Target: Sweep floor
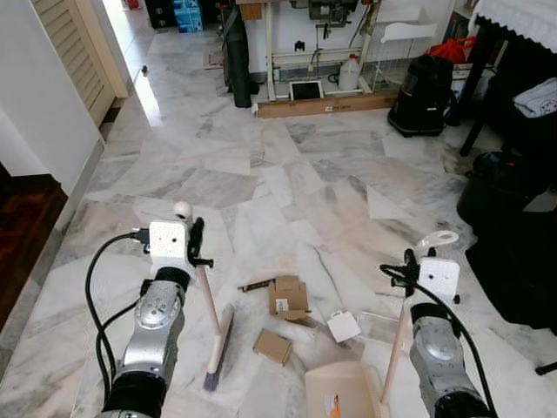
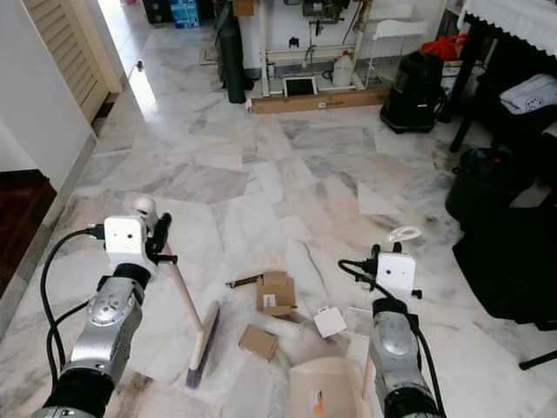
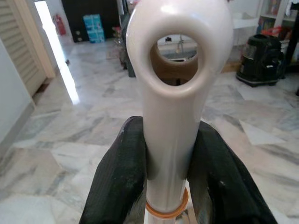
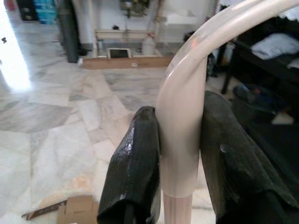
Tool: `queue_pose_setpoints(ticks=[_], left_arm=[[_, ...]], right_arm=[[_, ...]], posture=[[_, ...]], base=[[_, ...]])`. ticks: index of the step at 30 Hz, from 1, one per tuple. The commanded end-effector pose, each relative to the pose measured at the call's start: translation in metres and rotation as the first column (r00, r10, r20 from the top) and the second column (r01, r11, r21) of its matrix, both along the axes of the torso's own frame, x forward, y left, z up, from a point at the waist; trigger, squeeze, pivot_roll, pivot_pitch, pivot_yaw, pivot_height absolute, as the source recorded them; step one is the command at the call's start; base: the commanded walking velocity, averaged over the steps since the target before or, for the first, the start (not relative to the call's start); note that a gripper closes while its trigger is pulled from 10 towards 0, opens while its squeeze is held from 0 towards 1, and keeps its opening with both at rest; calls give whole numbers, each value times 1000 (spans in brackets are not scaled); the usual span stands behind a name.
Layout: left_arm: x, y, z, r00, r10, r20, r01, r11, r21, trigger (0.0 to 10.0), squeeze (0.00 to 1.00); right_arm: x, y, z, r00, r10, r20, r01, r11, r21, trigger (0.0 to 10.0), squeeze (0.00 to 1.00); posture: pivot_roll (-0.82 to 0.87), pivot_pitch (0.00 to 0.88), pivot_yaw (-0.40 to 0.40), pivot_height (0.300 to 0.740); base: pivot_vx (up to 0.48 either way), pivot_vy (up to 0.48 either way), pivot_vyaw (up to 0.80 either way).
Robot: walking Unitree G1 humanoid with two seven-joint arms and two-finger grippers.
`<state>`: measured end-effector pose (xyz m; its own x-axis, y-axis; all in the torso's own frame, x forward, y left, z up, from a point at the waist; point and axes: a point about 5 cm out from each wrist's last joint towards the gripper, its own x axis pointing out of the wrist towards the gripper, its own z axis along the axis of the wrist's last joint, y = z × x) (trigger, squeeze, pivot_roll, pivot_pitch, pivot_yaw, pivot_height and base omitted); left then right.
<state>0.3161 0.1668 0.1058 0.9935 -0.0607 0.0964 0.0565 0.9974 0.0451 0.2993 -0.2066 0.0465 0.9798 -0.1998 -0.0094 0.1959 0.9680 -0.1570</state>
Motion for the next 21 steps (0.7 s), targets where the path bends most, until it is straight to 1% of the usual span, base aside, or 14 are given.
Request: queue_pose_setpoints(ticks=[1,7,9,10,14,21], left_arm=[[0,3,10,999,-9,32,9,1000,1,10000,0],[-1,5,10,999,-29,19,29,1000,4,10000,0],[0,6,10,999,-34,8,34,999,-7,10000,0],[0,7,10,999,-34,6,34,999,-10,10000,0],[0,11,12,1000,-20,1,20,999,-27,10000,0],[-3,18,14,1000,-17,-8,17,1000,-22,10000,0]], right_arm=[[7,6,9,999,7,52,-7,1000,0,10000,0],[12,12,14,996,-3,85,3,1000,-1,10000,0],[15,19,16,995,0,104,2,1000,-11,10000,0],[15,20,17,994,-1,106,2,1000,-11,10000,0],[16,24,15,996,8,93,-5,1000,-28,10000,0],[13,26,12,996,10,91,-3,998,-67,10000,0]], posture=[[78,59,64,740],[95,65,75,740],[106,69,81,740],[106,69,81,740],[125,75,84,740],[146,84,90,740]], base=[[0,0,0],[0,0,0],[0,0,0],[0,0,0],[0,0,0],[0,0,0]])
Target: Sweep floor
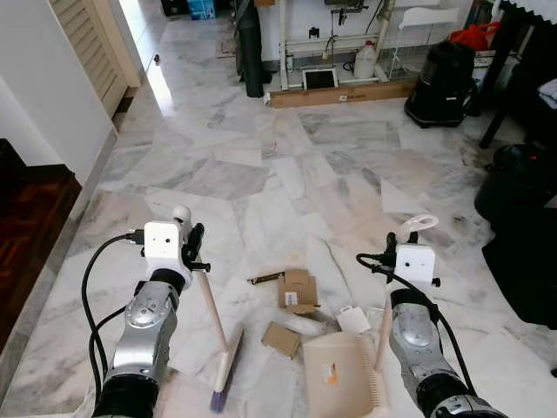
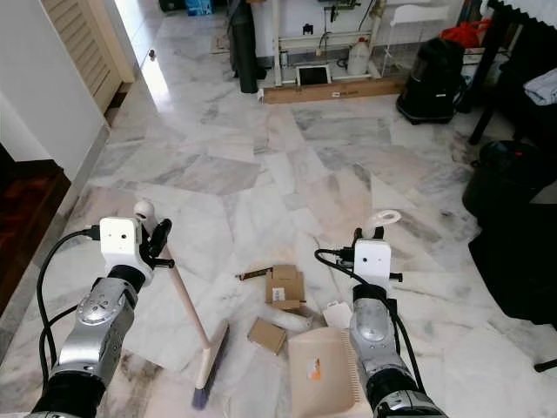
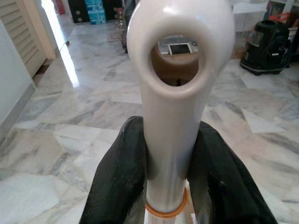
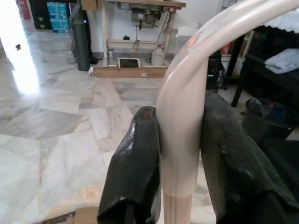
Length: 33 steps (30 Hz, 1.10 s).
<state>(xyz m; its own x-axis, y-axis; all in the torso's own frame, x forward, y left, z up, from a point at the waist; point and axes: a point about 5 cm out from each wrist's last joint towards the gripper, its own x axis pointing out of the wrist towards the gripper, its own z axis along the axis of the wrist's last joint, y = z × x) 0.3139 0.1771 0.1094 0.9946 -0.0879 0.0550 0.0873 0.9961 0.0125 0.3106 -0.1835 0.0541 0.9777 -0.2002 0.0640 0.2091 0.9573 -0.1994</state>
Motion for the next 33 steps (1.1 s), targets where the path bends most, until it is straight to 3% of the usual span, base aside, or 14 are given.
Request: queue_pose_setpoints(ticks=[1,11,21,33], left_arm=[[-1,8,10,999,14,35,-15,1000,7,10000,0],[-5,11,10,999,20,25,-20,1000,11,10000,0],[-6,15,12,999,40,29,-40,999,8,10000,0],[1,23,26,997,55,47,-54,998,-25,10000,0]], right_arm=[[2,2,4,1000,2,27,-2,1000,-18,10000,0],[1,-3,7,997,-46,60,48,998,-36,10000,0],[5,-2,15,992,-54,114,68,991,-117,10000,0],[3,2,11,992,-69,106,80,991,-107,10000,0]], posture=[[147,85,90,740],[154,96,100,740],[175,92,108,740],[213,105,126,740]], base=[[0,0,0],[0,0,0],[0,0,0],[0,0,0]])
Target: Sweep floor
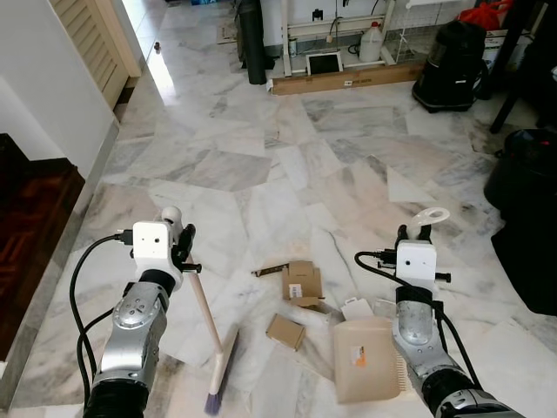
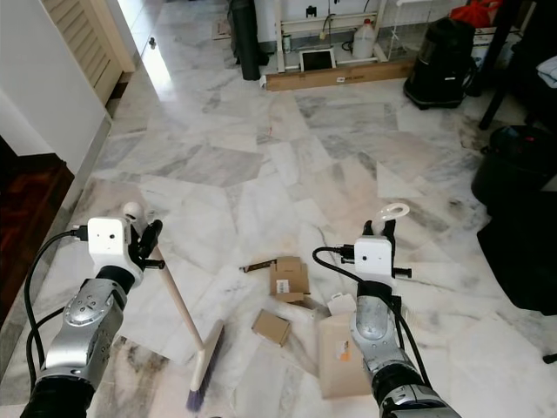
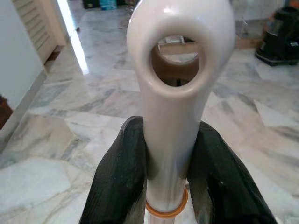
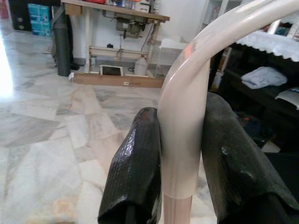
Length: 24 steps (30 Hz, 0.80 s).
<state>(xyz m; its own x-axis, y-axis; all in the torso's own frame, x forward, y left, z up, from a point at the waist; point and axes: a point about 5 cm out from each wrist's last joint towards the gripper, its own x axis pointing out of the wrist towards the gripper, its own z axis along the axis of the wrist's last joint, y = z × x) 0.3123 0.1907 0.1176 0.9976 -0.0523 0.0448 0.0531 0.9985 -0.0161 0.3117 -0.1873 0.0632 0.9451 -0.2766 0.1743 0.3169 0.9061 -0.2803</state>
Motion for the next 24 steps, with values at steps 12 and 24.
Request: queue_pose_setpoints(ticks=[12,24], left_arm=[[2,19,24,997,56,55,-53,997,-48,10000,0],[20,21,25,996,69,57,-65,996,-55,10000,0]], right_arm=[[-5,8,-11,999,6,-45,-6,1000,5,10000,0],[-13,9,-20,998,-3,-65,4,1000,14,10000,0]], posture=[[240,121,133,740],[209,127,139,740]], base=[[0,0,0],[0,0,0]])
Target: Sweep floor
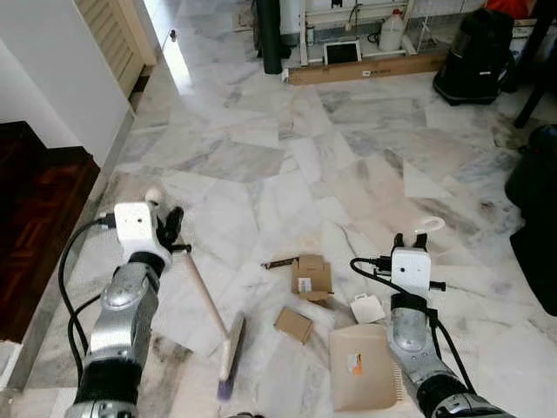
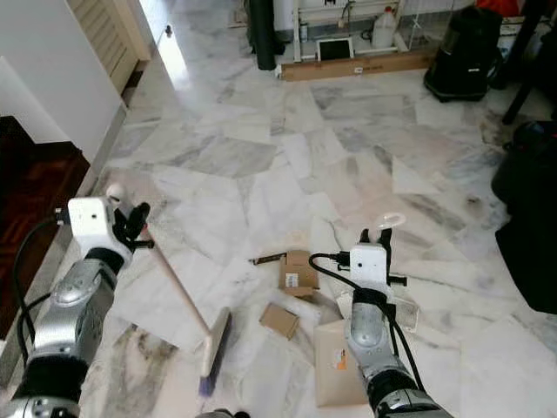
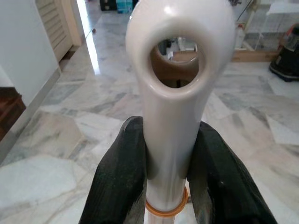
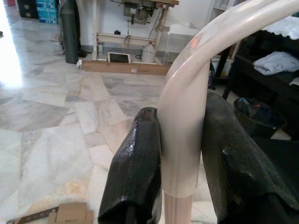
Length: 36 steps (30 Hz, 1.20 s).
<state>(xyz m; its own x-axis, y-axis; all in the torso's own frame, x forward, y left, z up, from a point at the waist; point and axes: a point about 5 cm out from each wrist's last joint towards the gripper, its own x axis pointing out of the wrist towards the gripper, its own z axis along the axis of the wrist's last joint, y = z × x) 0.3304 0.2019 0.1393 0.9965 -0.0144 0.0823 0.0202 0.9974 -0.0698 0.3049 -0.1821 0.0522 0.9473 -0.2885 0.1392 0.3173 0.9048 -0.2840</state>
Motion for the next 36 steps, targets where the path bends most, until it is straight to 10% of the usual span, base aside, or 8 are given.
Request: queue_pose_setpoints(ticks=[1,36], left_arm=[[2,10,3,999,33,22,-33,999,1,10000,0],[16,-4,-2,984,-167,54,168,986,-9,10000,0]], right_arm=[[-6,4,-9,999,8,-31,-8,1000,6,10000,0],[-8,-3,-7,1000,21,-13,-21,1000,17,10000,0]], posture=[[209,127,139,740],[126,110,114,740]], base=[[0,0,0],[0,0,0]])
